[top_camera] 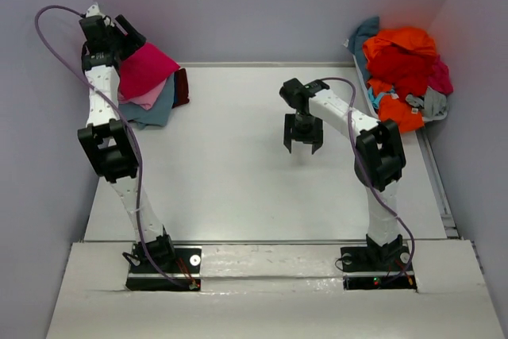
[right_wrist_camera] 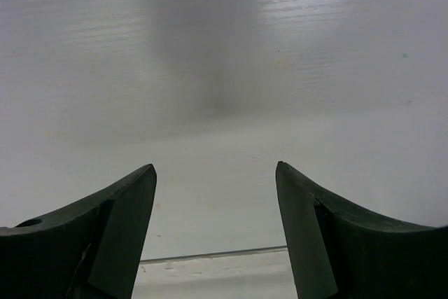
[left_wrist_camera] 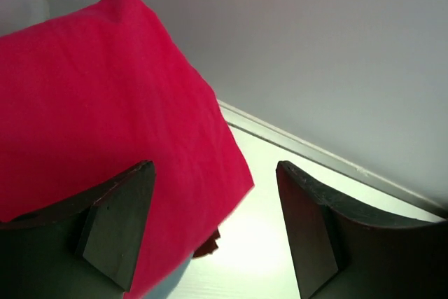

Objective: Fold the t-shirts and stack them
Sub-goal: Put the neatly folded tshirt into the corner of the board with the left arm

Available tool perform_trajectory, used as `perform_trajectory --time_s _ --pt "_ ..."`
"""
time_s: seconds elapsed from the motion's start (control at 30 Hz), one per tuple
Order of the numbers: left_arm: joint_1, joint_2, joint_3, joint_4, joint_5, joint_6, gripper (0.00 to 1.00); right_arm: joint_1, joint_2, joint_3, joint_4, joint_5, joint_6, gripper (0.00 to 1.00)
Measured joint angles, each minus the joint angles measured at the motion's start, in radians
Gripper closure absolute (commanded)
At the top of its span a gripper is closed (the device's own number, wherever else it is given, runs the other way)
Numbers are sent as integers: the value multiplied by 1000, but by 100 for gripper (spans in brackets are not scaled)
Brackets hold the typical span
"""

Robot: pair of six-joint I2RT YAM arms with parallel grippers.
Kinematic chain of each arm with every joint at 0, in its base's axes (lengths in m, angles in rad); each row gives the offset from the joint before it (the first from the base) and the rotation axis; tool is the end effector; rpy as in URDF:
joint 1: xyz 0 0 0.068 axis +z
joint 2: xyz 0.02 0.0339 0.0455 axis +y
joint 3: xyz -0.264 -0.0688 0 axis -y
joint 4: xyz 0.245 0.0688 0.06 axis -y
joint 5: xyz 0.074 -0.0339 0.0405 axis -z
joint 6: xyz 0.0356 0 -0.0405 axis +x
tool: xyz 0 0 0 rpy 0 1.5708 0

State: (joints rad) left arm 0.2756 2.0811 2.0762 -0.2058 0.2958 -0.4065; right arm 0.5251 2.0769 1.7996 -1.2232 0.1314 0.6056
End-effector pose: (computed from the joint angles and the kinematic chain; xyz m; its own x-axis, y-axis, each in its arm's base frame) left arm 0.4839 0.1261 0.3801 -0.1904 -0.4469 -0.8741 -0.0667 0.8942 -0.4427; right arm 0.3551 0.2004 0.2260 -0.9880 0.0798 -0.1321 0.0893 0.9937 -0.0675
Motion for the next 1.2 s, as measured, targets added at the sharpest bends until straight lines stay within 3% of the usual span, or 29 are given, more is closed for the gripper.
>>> perform_trajectory --time_s 0.07,0.17,0.4,0.63,1.0,1.2 --pt "2 116 115 -29 3 -11 19 0 0 0 -1 0 0 25" --pt "2 170 115 -61 -36 -28 19 0 0 0 0 1 -2 25" --pt "2 177 60 -94 -100 -62 19 0 0 0 0 -3 -8 25" --pt "6 175 -56 -26 -125 -93 19 0 2 0 5 -27 -14 25" --pt "24 182 -62 -3 -57 -129 19 0 11 -4 32 -60 -18 25" --pt "5 170 -62 10 -50 -59 19 0 11 -13 45 -62 -23 25"
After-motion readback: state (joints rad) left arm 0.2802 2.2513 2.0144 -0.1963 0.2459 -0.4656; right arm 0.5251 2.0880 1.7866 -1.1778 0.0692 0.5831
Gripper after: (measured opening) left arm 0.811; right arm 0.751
